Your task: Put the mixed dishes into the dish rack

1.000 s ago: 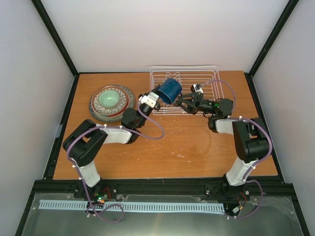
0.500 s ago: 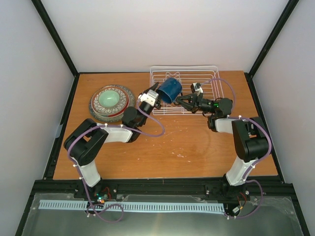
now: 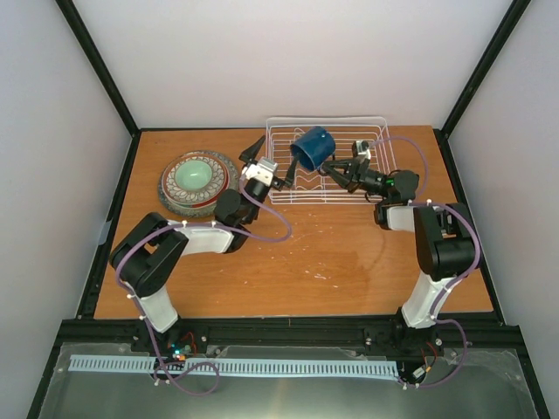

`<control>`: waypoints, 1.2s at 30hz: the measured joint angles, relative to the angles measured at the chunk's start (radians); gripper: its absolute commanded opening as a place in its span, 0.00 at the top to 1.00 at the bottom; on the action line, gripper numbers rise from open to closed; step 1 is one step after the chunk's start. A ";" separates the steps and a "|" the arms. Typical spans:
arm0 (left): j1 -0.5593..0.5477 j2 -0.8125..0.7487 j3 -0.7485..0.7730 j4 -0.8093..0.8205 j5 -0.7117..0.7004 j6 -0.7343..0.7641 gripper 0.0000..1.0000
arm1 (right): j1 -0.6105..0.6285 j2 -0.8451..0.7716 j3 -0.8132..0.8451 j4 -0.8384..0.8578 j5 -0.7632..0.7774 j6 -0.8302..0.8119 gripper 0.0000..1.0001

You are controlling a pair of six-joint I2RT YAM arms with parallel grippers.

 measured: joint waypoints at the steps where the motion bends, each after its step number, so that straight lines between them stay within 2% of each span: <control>1: 0.000 -0.012 -0.010 -0.005 -0.012 0.006 0.02 | -0.014 0.014 0.012 -0.005 0.006 -0.021 0.97; 5: 0.014 -0.089 -0.055 -0.032 -0.074 0.026 0.03 | -0.054 0.026 0.059 -0.163 0.029 -0.211 0.97; 6: 0.023 -0.113 -0.067 -0.040 -0.088 0.026 0.03 | -0.058 0.017 0.077 -0.253 0.042 -0.297 0.97; 8: 0.056 -0.166 -0.092 -0.062 -0.108 0.025 0.03 | -0.058 -0.022 0.137 -0.545 0.107 -0.527 0.97; 10: 0.106 -0.210 -0.110 -0.082 -0.124 0.021 0.04 | -0.048 -0.083 0.231 -0.910 0.263 -0.805 0.97; 13: 0.171 -0.241 -0.117 -0.114 -0.140 0.008 0.04 | -0.036 -0.183 0.284 -1.204 0.488 -1.086 0.97; 16: 0.211 -0.240 -0.117 -0.145 -0.150 -0.003 0.04 | -0.024 -0.243 0.307 -1.367 0.705 -1.284 0.97; 20: 0.235 -0.237 -0.118 -0.180 -0.154 -0.013 0.04 | -0.003 -0.218 0.297 -1.455 0.967 -1.455 0.97; 24: 0.243 -0.227 -0.118 -0.190 -0.156 -0.018 0.05 | 0.019 -0.119 0.266 -1.468 1.147 -1.563 0.97; 29: 0.257 -0.214 -0.126 -0.193 -0.160 -0.021 0.05 | 0.040 -0.012 0.241 -1.426 1.252 -1.661 0.97; 36: 0.282 -0.199 -0.133 -0.198 -0.160 -0.035 0.05 | 0.044 0.029 0.245 -1.247 1.279 -1.752 0.97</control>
